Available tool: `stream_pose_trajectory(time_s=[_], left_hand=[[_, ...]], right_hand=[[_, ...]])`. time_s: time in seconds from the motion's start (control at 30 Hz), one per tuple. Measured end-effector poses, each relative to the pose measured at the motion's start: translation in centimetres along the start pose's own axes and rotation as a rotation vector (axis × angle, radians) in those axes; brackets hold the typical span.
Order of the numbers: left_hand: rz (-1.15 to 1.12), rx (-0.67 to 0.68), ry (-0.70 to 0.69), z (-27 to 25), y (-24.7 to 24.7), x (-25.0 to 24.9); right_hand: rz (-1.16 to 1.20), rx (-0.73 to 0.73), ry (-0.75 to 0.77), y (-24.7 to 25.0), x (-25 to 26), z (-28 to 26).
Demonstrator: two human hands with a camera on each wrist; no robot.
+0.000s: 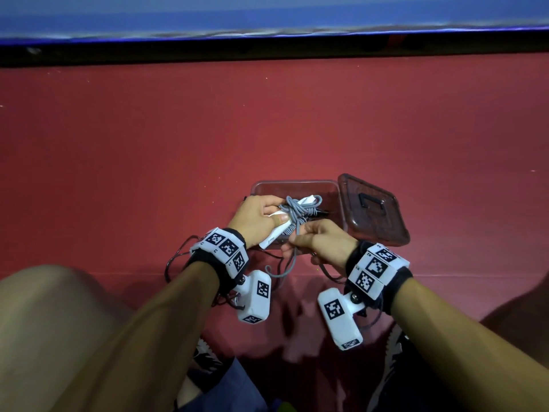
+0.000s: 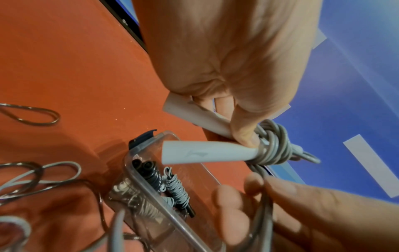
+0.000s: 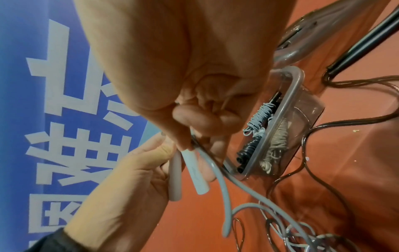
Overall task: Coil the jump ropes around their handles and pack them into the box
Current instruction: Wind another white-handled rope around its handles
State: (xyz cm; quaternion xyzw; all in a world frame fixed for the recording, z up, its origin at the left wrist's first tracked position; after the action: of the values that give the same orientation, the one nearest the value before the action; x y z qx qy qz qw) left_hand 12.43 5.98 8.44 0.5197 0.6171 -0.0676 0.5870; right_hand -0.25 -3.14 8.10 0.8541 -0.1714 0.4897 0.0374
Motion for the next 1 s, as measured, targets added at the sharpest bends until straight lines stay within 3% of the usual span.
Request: stream_pose_trajectory(time_s=[0.07,0.17,0.37,0.57,0.8,1.0], left_hand=[[0.062,-0.045,0.036,0.2,0.5,0.4],[0.233,-0.089,0.029,0.0,1.0,0.3],[0.595,0.003,-0.018,-0.3,-0.1,-0.1],[0.725,0.068,-0.075,-0.8,-0.6,-0.7],[0.897,0.130,-0.111,-1.5,-1.2,-0.8],[0.993,0.234,-0.142,-1.9,-1.7,-0.7]], right_hand=[[-0.029,0.029,0.016,-0.3,0.0,0.0],[-0.264,0.046,0.107,-0.4,0.3,0.3],[-0.660,-0.049,0.166,0.4,1.0,0.3],[-0.563,-0.060,0.154,0.6,0.8,0.6],[-0.531,0.033,0.085,-0.1,0.8,0.6],[-0.242,0.099,0.043,0.0,0.9,0.7]])
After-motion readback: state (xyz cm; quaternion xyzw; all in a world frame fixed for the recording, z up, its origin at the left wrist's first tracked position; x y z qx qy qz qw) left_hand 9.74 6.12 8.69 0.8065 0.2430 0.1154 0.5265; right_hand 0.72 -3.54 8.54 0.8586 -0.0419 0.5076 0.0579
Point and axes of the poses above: each hand's wrist, its own z-axis towards the middle knuckle, its own y-axis out of the back of the hand, x = y × z, the point moved 6 cm from there along z, towards the middle knuckle, and after that the axes turned 12 degrees about z, right-handed, at the moved point
